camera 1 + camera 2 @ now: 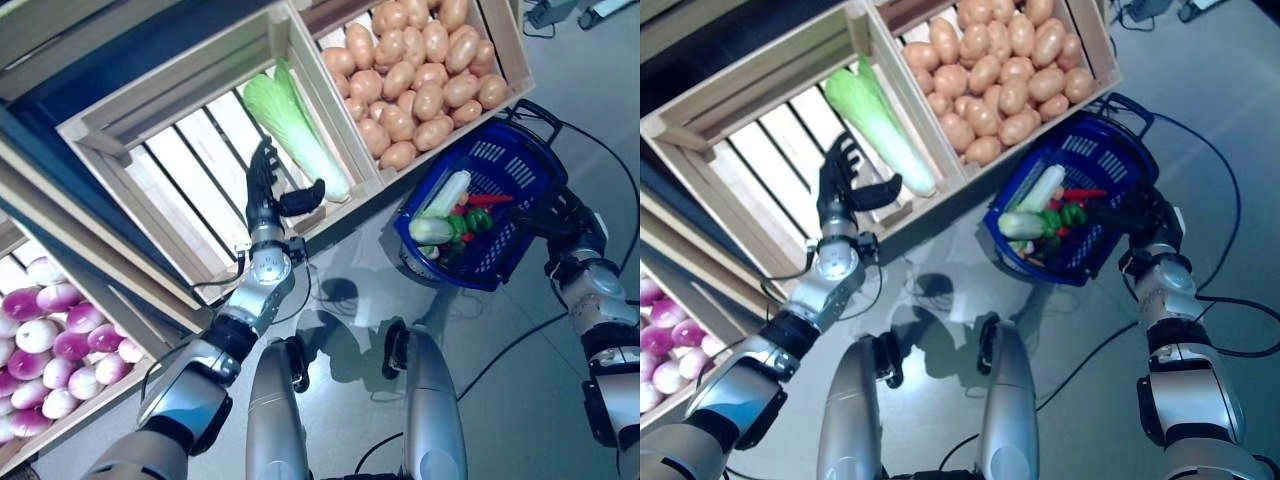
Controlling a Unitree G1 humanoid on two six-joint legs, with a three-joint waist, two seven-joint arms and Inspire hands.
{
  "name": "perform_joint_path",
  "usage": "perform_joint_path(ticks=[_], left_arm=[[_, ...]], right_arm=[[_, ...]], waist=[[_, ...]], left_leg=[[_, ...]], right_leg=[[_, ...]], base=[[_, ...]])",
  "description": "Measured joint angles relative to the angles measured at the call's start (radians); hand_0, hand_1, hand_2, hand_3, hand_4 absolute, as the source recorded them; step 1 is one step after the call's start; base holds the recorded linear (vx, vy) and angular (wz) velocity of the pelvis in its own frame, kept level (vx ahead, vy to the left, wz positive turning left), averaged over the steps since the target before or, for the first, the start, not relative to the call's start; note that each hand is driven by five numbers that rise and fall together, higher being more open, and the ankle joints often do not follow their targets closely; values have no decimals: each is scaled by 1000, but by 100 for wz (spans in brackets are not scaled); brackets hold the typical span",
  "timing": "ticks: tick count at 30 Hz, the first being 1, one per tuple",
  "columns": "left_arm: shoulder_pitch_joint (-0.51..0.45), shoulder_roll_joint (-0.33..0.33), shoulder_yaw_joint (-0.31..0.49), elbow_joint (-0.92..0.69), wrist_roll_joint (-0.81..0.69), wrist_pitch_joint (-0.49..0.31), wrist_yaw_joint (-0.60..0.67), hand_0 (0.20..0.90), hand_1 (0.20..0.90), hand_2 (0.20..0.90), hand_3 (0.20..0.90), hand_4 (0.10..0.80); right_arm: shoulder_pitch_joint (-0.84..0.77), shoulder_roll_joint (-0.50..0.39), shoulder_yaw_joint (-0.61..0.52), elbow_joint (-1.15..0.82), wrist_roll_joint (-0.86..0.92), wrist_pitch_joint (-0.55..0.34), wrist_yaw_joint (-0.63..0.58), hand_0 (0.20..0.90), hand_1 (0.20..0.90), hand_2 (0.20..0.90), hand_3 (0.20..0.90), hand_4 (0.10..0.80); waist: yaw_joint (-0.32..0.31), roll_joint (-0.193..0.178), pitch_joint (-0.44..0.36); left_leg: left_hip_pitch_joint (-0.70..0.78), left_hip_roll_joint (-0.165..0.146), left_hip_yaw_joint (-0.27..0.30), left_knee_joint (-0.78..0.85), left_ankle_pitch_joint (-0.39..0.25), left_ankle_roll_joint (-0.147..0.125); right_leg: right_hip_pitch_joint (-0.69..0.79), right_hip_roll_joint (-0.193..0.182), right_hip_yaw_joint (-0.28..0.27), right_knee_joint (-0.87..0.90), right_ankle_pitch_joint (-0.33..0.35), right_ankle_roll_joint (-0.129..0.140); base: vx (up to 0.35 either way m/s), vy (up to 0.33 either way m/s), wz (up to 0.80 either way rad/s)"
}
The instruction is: Put vegetables into the basket
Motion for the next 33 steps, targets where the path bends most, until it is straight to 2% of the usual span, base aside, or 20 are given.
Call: perform_joint_path(ticks=[4,11,17,19,22,25,31,33], left_arm=[[-121,89,-73,83,192,52,6,900,900,900,900,800],[-157,223,-104,221,350,83,-21,900,900,900,900,800],[-157,246,-109,264,394,98,-38,900,900,900,900,800],[-157,260,-118,269,440,103,-43,900,900,900,900,800],[-157,306,-155,269,497,106,-47,900,900,900,900,800],[-158,324,-158,278,528,114,-47,900,900,900,900,800],[-161,387,-207,298,654,123,-49,900,900,900,900,800],[-182,418,-270,299,722,124,-66,900,900,900,900,800]], right_arm=[[9,-1,24,1,1,0,37,900,900,900,900,800],[107,-1,25,23,1,-2,68,900,900,900,900,800],[183,-1,25,56,-4,-2,84,900,900,900,900,800],[191,-2,31,57,-62,-2,95,900,900,900,900,800],[194,-2,46,34,-81,-4,119,900,900,900,900,800],[195,-2,46,21,-81,-13,128,900,900,900,900,800],[194,-2,46,16,-81,-32,142,900,900,900,900,800],[194,-2,46,15,-81,-33,146,900,900,900,900,800]], waist=[[-33,0,0],[-75,0,0],[-77,0,0],[-80,0,0],[-84,1,0],[-84,1,0],[-79,3,0],[-76,3,1]], left_leg=[[9,11,17,1,-9,0],[28,27,46,1,-20,-4],[29,29,59,2,-20,-3],[26,30,61,2,-21,-2],[19,33,62,1,-20,-4],[16,33,63,-4,-15,-12],[16,33,67,-11,-13,-15],[15,32,69,-12,-12,-17]], right_leg=[[-4,13,18,-4,3,4],[-11,23,44,-2,3,3],[-25,23,55,5,4,2],[-30,24,57,6,4,1],[-42,25,56,8,4,-1],[-48,26,56,9,3,-5],[-53,24,55,9,1,-9],[-57,23,56,11,1,-10]], base=[[-1,28,-14],[0,44,-14],[-30,18,-5],[-49,4,-4],[-39,0,-3],[0,0,0],[-31,28,0],[-18,18,-1]])
